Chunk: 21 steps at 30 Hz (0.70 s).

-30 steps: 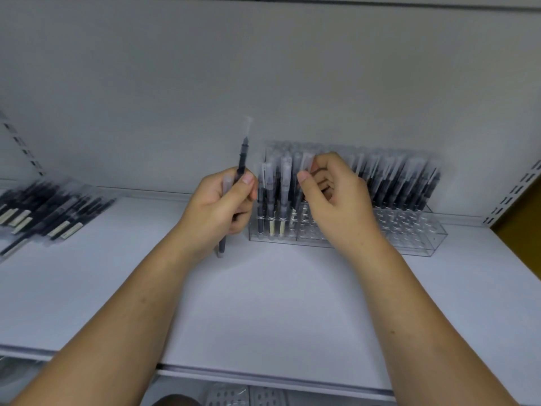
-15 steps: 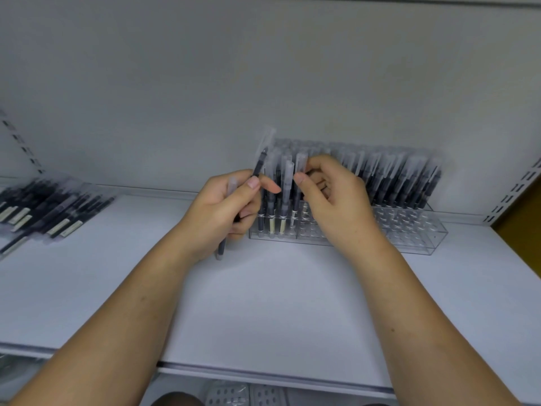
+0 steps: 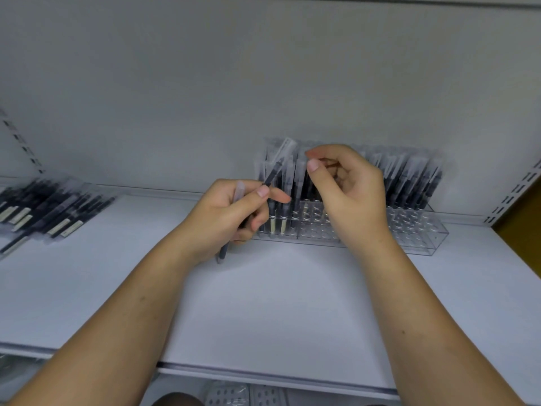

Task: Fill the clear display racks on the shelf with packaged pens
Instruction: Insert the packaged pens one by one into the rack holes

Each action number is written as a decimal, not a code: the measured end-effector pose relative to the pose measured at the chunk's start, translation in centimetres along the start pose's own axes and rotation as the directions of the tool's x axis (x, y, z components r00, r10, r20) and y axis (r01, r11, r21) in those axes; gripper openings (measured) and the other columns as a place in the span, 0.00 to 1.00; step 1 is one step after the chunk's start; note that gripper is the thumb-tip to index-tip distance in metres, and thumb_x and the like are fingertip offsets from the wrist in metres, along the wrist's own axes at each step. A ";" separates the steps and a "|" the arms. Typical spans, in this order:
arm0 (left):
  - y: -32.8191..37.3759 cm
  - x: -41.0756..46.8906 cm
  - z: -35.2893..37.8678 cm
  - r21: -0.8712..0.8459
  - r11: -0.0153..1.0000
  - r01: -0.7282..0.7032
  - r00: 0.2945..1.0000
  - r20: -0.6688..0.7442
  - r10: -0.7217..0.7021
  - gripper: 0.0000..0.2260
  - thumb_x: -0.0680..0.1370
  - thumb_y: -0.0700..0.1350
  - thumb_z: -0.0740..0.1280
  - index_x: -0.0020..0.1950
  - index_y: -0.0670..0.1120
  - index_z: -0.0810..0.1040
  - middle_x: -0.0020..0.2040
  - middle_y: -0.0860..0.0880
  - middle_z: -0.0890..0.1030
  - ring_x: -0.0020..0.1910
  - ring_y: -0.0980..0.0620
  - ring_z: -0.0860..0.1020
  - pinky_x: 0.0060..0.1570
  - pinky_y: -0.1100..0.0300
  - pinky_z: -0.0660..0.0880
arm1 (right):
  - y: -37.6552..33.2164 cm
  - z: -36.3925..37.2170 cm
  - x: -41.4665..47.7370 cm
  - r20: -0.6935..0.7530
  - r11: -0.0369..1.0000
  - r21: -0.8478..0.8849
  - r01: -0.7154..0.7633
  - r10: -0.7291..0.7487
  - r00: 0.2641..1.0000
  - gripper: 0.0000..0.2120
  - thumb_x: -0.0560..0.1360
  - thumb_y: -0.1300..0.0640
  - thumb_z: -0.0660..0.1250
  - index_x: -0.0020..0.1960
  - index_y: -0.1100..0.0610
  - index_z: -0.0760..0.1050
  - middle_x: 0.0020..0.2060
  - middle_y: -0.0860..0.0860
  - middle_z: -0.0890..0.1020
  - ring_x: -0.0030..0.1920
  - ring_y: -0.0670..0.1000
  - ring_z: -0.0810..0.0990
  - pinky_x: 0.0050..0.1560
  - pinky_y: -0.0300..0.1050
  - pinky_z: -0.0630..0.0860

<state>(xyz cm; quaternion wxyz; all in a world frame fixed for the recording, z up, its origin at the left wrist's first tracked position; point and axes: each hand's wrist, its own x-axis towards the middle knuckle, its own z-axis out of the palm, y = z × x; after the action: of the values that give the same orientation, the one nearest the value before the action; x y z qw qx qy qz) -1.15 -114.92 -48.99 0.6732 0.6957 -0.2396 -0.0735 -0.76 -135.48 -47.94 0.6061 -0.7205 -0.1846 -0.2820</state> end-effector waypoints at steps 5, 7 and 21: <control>0.0 0.0 0.1 0.083 0.996 -0.023 1.000 0.016 0.022 0.19 0.88 0.46 0.57 0.47 0.53 0.86 0.33 0.43 0.71 0.23 0.53 0.61 0.27 0.63 0.59 | -0.9 0.2 -0.4 0.148 0.991 0.101 -0.092 0.077 0.986 0.05 0.78 0.59 0.72 0.52 0.51 0.83 0.38 0.53 0.83 0.38 0.45 0.81 0.38 0.38 0.76; -0.2 0.0 0.2 0.102 0.994 -0.026 0.999 0.031 0.023 0.19 0.88 0.47 0.58 0.46 0.54 0.86 0.34 0.40 0.71 0.24 0.51 0.60 0.28 0.61 0.57 | -1.0 0.6 -0.6 0.183 0.988 0.120 -0.101 0.078 0.980 0.07 0.78 0.64 0.72 0.51 0.54 0.82 0.34 0.46 0.81 0.35 0.40 0.80 0.38 0.35 0.75; -1.1 0.5 -0.9 -0.095 0.994 -0.054 0.996 0.060 0.060 0.23 0.82 0.58 0.60 0.57 0.41 0.84 0.32 0.44 0.69 0.25 0.53 0.55 0.27 0.56 0.49 | -1.4 -0.2 0.4 -0.093 0.913 0.400 -0.082 0.129 0.987 0.05 0.81 0.61 0.63 0.46 0.57 0.73 0.39 0.55 0.85 0.32 0.54 0.80 0.26 0.42 0.66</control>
<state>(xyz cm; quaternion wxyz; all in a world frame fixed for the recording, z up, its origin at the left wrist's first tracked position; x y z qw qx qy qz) -0.09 -114.35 -49.85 0.6989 0.6539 -0.2765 -0.0871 -1.31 -135.43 -46.58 0.7629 -0.5746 -0.1627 -0.2477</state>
